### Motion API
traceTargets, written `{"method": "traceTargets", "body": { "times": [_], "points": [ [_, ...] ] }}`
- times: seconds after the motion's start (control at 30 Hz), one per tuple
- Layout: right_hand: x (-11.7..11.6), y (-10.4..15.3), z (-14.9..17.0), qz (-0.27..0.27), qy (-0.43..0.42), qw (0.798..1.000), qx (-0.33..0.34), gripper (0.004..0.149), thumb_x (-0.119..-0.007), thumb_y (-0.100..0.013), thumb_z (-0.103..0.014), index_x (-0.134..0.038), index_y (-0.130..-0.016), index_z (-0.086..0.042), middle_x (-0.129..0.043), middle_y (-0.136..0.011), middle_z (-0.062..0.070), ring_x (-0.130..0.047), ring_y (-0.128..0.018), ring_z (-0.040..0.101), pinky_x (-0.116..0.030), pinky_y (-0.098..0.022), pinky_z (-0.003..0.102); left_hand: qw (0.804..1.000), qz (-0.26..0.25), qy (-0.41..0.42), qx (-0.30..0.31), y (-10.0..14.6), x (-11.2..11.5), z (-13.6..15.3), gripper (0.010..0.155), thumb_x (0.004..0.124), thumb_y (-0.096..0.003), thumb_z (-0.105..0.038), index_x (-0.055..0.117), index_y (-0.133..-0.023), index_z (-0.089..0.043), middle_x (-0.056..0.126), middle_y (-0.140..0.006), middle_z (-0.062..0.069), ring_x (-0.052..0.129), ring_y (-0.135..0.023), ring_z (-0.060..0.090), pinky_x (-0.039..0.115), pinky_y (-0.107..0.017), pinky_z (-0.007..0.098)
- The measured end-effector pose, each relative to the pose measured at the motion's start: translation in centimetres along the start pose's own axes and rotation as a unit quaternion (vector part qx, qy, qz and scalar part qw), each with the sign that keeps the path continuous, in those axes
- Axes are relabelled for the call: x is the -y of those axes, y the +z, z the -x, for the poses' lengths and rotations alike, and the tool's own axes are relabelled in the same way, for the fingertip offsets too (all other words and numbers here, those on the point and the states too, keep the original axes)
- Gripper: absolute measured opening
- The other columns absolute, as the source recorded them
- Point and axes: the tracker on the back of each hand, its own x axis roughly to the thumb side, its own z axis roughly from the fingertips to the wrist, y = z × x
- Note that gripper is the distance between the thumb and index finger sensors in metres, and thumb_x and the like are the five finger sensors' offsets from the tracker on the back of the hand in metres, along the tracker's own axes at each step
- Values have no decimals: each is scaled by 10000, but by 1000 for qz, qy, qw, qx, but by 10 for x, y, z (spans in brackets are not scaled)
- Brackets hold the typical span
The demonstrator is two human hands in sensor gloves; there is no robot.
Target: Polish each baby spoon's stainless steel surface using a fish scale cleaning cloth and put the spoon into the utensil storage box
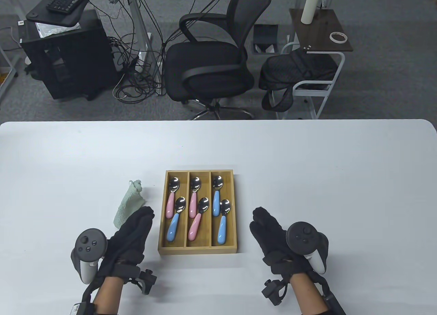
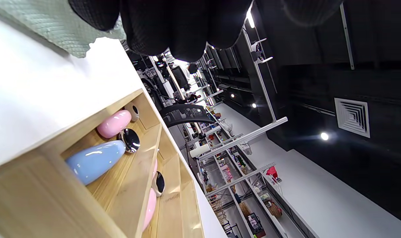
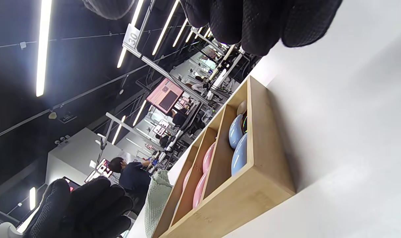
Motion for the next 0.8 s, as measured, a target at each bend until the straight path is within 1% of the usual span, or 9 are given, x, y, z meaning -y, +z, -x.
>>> {"method": "traceTargets", "body": {
  "times": [0.17, 0.33, 0.5, 0.8],
  "points": [
    [-1, -1, 3, -7, 4, 1000, -6, 705, -477, -657, -553, -391, -1131, -39, -535, -1116, 231, -678, -970, 475, -652, -686, 601, 1000, 3, -12, -5, -3, 1, 2, 682, 567, -621, -603, 623, -1088, -109, 716, -1077, 166, 740, -984, 463, 614, -696, 635],
    [-5, 0, 0, -17, 12, 1000, -2, 701, -481, -656, -550, -399, -1129, -39, -544, -1112, 231, -687, -964, 475, -655, -682, 602, 1000, 3, -27, -5, -1, 1, 2, 677, 567, -622, -600, 633, -1083, -108, 725, -1070, 165, 749, -978, 460, 621, -692, 633],
    [-7, 0, 0, -24, 18, 1000, -3, 696, -485, -657, -544, -406, -1127, -38, -548, -1109, 232, -693, -959, 476, -657, -681, 601, 1000, 6, -20, -11, -2, 2, 4, 674, 567, -623, -597, 636, -1082, -107, 727, -1069, 165, 750, -976, 461, 622, -691, 631],
    [-9, 0, -1, -35, 28, 999, -8, 694, -490, -658, -541, -412, -1125, -34, -555, -1104, 237, -702, -951, 478, -660, -676, 602, 999, 15, -34, -11, -4, 4, 5, 675, 567, -623, -596, 642, -1080, -105, 732, -1065, 171, 755, -969, 468, 625, -687, 632]
  ]
}}
